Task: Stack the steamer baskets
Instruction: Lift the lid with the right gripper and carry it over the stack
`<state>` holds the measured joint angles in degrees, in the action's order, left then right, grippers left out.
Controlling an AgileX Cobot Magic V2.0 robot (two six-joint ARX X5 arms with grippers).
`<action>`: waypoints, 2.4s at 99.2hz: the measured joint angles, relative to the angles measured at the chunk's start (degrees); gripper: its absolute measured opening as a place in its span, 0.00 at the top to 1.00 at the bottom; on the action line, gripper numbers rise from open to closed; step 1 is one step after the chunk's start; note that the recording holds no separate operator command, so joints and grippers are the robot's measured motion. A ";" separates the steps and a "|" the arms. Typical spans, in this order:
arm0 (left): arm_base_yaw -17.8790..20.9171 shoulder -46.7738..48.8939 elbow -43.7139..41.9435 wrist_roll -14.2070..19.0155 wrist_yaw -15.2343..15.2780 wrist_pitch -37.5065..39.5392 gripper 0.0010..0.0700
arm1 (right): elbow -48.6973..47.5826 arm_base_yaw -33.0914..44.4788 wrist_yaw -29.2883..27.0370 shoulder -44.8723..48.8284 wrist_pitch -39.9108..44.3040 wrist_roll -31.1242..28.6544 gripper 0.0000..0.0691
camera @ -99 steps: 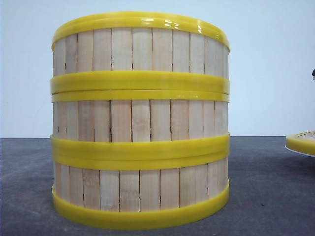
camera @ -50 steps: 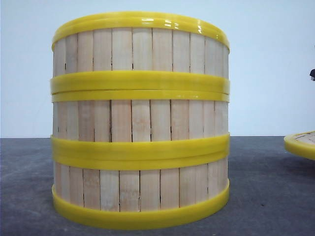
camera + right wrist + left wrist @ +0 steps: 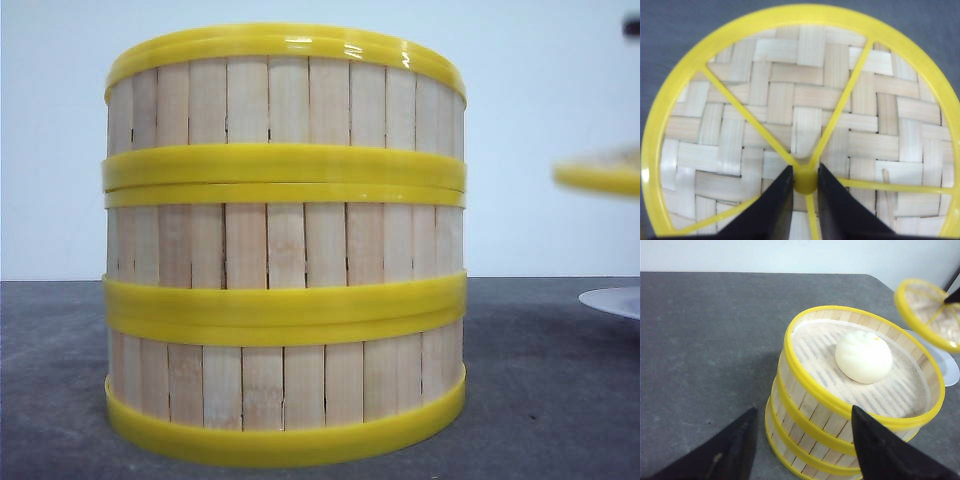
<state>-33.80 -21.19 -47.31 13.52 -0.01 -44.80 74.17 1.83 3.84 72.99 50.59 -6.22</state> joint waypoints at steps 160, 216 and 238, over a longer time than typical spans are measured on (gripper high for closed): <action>0.00 0.00 0.00 0.26 0.00 0.02 0.51 | 29.77 -52.04 -2.62 21.33 15.91 3.04 0.92; 0.00 0.00 0.00 0.26 0.02 0.02 0.51 | 29.77 -52.04 -2.36 21.31 15.89 3.45 0.92; 0.00 0.00 0.00 0.26 0.02 0.02 0.51 | 29.81 -52.04 -2.36 21.33 15.96 3.45 0.77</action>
<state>-33.80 -21.19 -47.31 13.78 0.01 -44.77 103.98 -50.22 1.48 94.32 66.54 -2.76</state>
